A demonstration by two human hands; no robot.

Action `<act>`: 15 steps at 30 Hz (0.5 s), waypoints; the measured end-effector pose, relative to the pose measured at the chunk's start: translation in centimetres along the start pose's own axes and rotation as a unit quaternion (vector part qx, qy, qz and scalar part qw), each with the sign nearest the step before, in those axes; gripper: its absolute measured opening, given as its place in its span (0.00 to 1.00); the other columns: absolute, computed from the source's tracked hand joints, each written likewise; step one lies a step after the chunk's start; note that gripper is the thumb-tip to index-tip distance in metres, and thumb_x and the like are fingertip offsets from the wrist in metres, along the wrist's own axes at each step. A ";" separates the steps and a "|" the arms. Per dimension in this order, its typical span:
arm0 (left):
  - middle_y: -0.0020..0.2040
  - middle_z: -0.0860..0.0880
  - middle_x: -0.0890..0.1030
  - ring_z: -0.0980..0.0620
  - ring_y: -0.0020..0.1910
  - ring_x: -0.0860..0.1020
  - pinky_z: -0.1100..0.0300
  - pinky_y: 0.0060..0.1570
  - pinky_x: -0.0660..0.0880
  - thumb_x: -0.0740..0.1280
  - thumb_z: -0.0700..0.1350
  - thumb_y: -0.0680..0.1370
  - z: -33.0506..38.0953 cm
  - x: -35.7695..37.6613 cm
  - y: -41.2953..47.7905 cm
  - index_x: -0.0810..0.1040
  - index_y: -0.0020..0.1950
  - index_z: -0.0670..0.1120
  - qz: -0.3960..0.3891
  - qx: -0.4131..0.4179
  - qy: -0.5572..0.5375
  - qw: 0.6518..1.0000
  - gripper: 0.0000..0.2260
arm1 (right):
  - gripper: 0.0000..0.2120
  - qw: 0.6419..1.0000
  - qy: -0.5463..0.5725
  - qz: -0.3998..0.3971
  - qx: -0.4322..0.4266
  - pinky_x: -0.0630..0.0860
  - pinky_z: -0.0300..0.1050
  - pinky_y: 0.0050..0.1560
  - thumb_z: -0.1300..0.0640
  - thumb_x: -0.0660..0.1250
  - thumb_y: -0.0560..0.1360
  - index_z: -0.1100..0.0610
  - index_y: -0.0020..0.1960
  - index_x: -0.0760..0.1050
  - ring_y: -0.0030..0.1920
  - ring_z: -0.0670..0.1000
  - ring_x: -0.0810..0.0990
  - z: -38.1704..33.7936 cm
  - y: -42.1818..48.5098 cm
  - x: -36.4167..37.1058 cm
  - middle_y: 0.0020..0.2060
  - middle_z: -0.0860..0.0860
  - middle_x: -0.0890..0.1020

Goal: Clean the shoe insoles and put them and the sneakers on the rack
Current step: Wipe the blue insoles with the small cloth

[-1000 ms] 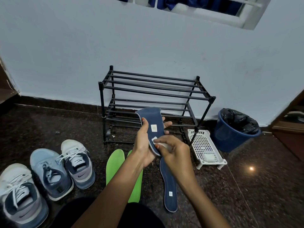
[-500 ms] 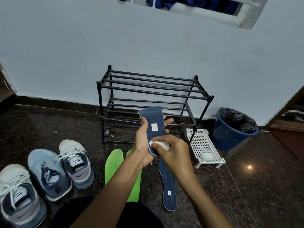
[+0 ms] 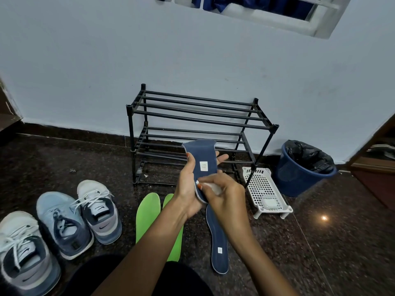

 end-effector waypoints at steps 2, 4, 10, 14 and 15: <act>0.54 0.47 0.83 0.52 0.44 0.82 0.60 0.44 0.80 0.43 0.62 0.80 -0.1 0.2 0.0 0.76 0.60 0.41 -0.007 -0.004 0.013 1.000 0.32 | 0.07 1.000 -0.013 0.021 -0.009 0.68 0.24 0.44 0.68 0.67 0.71 0.59 0.43 0.81 0.42 0.41 0.78 -0.4 0.4 -0.2 0.40 0.49 0.80; 0.51 0.46 0.84 0.52 0.48 0.83 0.58 0.52 0.78 0.42 0.63 0.80 -0.4 0.6 -0.2 0.78 0.58 0.41 -0.024 -0.013 0.030 0.999 0.33 | 0.07 0.999 -0.024 0.045 -0.013 0.68 0.23 0.43 0.69 0.67 0.71 0.61 0.44 0.81 0.40 0.38 0.76 -0.7 1.0 -0.6 0.40 0.50 0.79; 0.49 0.49 0.84 0.54 0.43 0.82 0.61 0.47 0.78 0.43 0.64 0.79 0.0 0.2 -0.1 0.81 0.54 0.44 -0.015 0.000 0.039 0.999 0.33 | 0.08 1.000 0.002 0.003 -0.004 0.68 0.24 0.42 0.69 0.66 0.70 0.61 0.44 0.81 0.40 0.41 0.77 -0.9 0.5 0.4 0.41 0.52 0.80; 0.54 0.48 0.82 0.54 0.43 0.82 0.61 0.45 0.78 0.44 0.63 0.79 0.0 0.0 0.0 0.79 0.60 0.43 -0.008 0.006 0.020 1.000 0.32 | 0.07 1.000 0.004 -0.014 0.001 0.68 0.24 0.42 0.68 0.67 0.70 0.59 0.43 0.82 0.41 0.38 0.77 -0.9 0.3 0.2 0.40 0.50 0.81; 0.55 0.48 0.82 0.53 0.46 0.82 0.60 0.47 0.79 0.44 0.63 0.79 -0.1 0.2 -0.1 0.77 0.62 0.42 -0.012 0.001 0.022 1.000 0.32 | 0.07 1.000 -0.005 -0.006 0.002 0.68 0.25 0.42 0.68 0.67 0.71 0.59 0.43 0.81 0.41 0.39 0.77 -0.9 0.5 0.0 0.40 0.50 0.80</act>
Point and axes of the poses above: each hand's wrist, its own y-axis towards the middle knuckle, its own x-axis out of the palm, z = x × y, the point moved 9 cm from there along y, towards the middle knuckle
